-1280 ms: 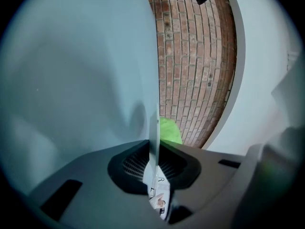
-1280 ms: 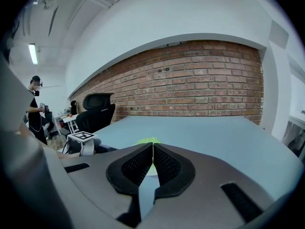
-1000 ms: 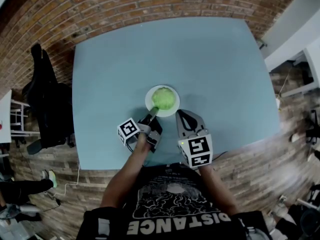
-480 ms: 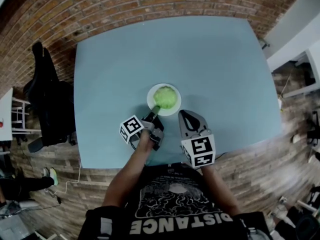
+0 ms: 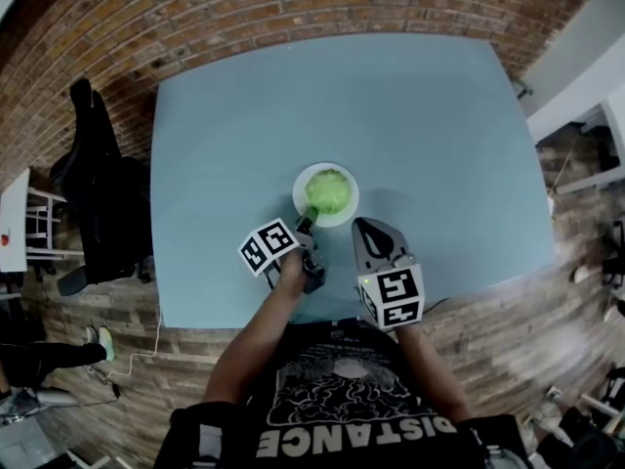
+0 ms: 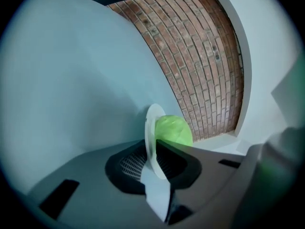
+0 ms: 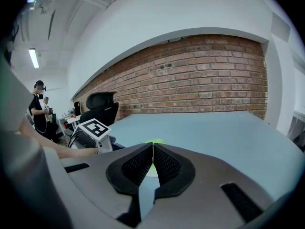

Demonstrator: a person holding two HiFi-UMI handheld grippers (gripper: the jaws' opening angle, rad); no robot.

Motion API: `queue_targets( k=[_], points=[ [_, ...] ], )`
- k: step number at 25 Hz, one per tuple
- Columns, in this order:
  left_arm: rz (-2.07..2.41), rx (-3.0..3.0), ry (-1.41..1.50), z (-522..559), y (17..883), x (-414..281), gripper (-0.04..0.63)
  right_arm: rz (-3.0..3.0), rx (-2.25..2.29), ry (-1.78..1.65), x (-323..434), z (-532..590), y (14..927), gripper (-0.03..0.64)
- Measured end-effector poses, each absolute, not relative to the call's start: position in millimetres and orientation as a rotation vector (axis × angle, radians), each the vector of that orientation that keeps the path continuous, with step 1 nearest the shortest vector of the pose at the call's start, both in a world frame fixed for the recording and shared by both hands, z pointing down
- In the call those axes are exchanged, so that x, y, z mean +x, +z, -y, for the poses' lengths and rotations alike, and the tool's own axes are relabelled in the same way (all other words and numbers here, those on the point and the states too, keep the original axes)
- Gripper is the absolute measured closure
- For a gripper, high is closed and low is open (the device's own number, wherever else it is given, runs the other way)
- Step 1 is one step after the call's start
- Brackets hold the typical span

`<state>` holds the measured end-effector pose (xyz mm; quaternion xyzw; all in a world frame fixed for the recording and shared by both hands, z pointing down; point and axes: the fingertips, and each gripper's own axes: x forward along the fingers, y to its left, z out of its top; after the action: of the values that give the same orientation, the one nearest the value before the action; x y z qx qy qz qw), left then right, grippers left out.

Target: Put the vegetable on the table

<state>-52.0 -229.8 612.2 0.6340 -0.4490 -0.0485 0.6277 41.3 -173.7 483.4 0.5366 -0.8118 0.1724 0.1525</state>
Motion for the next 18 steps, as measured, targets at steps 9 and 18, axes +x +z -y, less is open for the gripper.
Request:
queue_targets(
  k=[9, 18],
  points=[
    [1.123, 1.513, 0.099, 229.4, 616.1, -53.5, 0.537, 2.329, 1.536, 0.484, 40.4, 172.8, 484.1, 0.607],
    [1.189, 1.572, 0.240, 228.9, 614.4, -57.1, 0.512, 2.334, 1.520, 0.486, 36.3, 170.2, 484.2, 0.607]
  ],
)
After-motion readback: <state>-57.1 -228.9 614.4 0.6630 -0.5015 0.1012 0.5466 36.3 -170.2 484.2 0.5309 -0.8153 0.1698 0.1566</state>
